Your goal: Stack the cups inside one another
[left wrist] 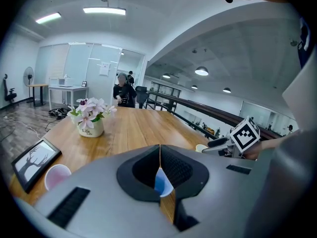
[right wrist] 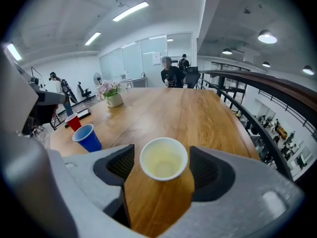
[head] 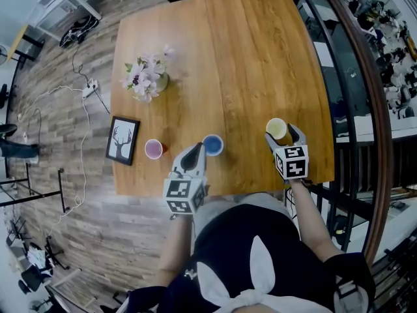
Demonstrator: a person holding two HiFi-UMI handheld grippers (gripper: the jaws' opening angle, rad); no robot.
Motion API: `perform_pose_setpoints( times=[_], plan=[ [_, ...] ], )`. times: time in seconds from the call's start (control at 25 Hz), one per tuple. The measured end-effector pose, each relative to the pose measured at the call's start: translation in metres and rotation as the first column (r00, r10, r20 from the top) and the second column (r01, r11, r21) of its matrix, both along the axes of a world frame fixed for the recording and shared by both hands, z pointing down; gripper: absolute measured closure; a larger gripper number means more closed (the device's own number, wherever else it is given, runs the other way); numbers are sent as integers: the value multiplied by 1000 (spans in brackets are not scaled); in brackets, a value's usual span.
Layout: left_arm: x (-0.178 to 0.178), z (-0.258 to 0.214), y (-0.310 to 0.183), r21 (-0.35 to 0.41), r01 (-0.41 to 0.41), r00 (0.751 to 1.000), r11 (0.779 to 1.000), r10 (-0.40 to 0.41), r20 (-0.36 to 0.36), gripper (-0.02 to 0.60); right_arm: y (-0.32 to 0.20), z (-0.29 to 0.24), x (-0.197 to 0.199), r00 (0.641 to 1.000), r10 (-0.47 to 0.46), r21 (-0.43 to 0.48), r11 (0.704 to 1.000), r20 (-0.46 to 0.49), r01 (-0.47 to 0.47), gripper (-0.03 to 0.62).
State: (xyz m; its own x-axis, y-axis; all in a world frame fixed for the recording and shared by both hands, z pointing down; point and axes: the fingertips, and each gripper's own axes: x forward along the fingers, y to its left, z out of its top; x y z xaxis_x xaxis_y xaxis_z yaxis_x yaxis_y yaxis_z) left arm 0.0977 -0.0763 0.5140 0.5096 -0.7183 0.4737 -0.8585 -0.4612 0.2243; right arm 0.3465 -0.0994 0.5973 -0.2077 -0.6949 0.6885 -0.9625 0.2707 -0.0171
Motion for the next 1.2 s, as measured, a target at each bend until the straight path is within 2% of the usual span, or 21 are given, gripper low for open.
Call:
perform_pose_setpoints(
  times=[0.56,1.2],
  plan=[
    [15,7,1,-12,34,999,999,-34,7,560,1,24,5,997,-79,-70,994,-5,78,247],
    [27,11,7,-18,51,999,999,-51,14,560,2,25,3,987,-163,-79,984,-8,162,263]
  ],
)
